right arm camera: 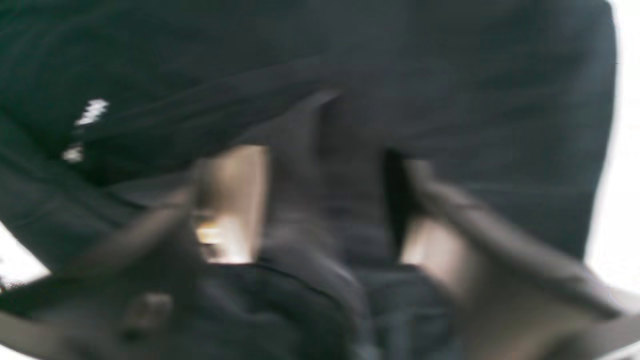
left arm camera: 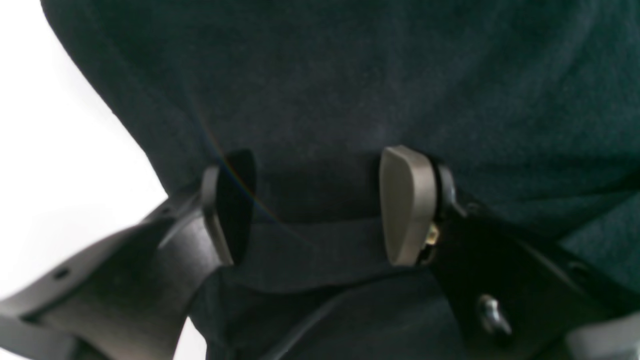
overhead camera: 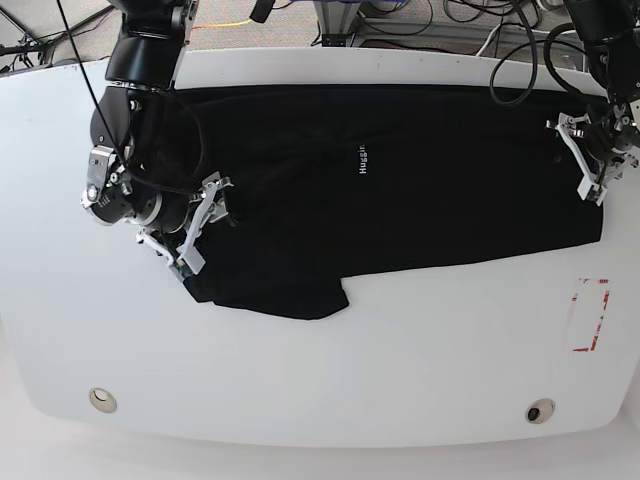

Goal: Fold the T-shirt properly
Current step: 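Drag the right gripper across the shirt toward its hem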

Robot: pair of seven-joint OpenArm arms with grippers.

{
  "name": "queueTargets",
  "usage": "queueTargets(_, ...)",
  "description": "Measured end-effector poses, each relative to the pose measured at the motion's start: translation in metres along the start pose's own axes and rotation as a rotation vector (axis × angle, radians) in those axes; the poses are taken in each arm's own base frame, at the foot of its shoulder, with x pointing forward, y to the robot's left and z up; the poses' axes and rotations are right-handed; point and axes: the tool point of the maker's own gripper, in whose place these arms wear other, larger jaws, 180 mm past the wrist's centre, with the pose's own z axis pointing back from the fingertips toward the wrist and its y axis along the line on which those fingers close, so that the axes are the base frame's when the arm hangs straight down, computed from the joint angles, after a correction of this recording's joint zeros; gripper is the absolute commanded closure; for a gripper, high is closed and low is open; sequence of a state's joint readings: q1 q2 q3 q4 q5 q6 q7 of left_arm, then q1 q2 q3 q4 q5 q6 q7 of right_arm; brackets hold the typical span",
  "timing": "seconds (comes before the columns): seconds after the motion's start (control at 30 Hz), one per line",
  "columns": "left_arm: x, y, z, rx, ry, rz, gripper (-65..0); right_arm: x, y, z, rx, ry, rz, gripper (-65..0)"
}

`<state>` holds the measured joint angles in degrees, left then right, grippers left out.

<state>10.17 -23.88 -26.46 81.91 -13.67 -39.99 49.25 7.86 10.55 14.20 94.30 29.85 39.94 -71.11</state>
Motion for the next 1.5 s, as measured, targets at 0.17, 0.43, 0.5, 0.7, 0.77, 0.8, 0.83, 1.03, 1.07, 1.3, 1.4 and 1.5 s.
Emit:
queueTargets(0.17,0.001,0.001,0.000,0.002,0.002,-0.001,-36.5,0.008,-0.025,0.015,-0.060,-0.021,0.032,-46.5)
queueTargets(0.43,0.020,0.001,0.017,0.061,-0.015,-0.088,-36.5,0.025,-0.074,0.021,-0.104,-0.103,-0.061,-46.0)
queueTargets(0.5,0.037,0.001,0.024,0.076,-0.062,-0.111,-36.5,0.029,-0.086,0.017,-0.096,-0.140,-0.100,-46.0)
queueTargets(0.7,0.080,-0.007,0.041,0.068,-0.208,-0.119,-36.5,0.026,-0.126,0.003,-0.091,-0.186,-0.251,-46.0)
queueTargets(0.77,0.086,-0.001,0.051,0.088,-0.241,-0.109,-36.5,0.023,-0.138,-0.003,-0.105,-0.189,-0.281,-46.0)
queueTargets(0.8,0.086,0.004,0.054,0.107,-0.242,-0.107,-36.5,0.020,-0.141,-0.008,-0.116,-0.167,-0.273,-46.0)
queueTargets(0.83,0.086,0.007,0.057,0.123,-0.241,-0.105,-36.5,0.018,-0.143,-0.012,-0.122,-0.156,-0.261,-46.0)
queueTargets(1.03,0.113,0.008,0.079,0.169,-0.318,-0.153,-36.5,0.025,-0.134,-0.040,-0.096,-0.185,-0.249,-46.0)
queueTargets(1.07,0.115,0.008,0.082,0.176,-0.329,-0.159,-36.7,0.020,-0.134,-0.044,-0.096,-0.172,-0.258,-46.0)
queueTargets(1.3,0.110,0.027,0.093,0.232,-0.323,-0.126,-36.7,0.012,-0.130,-0.065,-0.104,-0.216,-0.293,-46.0)
queueTargets(1.4,0.099,0.031,0.094,0.238,-0.278,-0.096,-36.7,0.019,-0.120,-0.075,-0.086,-0.251,-0.299,-46.0)
queueTargets(1.5,0.086,0.048,0.101,0.288,-0.222,-0.051,-36.8,0.018,-0.117,-0.079,-0.067,-0.276,-0.318,-45.8)
